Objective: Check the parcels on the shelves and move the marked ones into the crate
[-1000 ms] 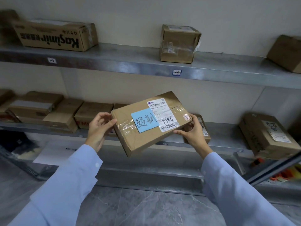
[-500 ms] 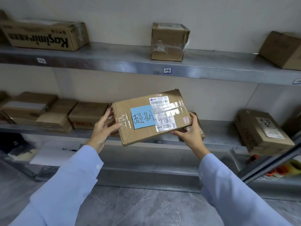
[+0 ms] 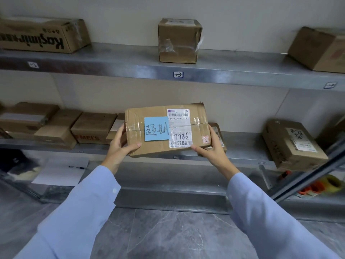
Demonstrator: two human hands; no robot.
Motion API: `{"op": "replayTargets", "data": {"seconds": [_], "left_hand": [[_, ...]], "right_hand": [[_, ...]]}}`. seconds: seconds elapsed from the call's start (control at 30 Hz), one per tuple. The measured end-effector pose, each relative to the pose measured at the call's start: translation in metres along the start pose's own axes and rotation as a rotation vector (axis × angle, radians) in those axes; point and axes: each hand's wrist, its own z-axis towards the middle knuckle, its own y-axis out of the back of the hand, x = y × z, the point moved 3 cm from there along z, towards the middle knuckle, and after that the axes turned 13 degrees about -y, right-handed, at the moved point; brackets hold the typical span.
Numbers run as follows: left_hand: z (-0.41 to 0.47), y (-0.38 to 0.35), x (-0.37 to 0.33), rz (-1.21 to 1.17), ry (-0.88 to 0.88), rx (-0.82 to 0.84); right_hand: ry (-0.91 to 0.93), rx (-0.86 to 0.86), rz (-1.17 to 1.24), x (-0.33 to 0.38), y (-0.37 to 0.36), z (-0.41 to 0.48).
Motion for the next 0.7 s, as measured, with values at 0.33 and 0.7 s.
{"op": "replayTargets", "data": {"seconds": [0.33, 0.7], "left_hand": [[-0.003, -0.034, -0.003, 0.043, -0.058, 0.174], [-0.066, -0.145, -0.011, -0.08, -0.094, 0.661]], "right_hand": [[-0.059, -0.223, 0.244, -0.015, 0.02, -0.053], [-0.176, -0.708, 0.388, -0.074, 0.054, -0.247]]}}
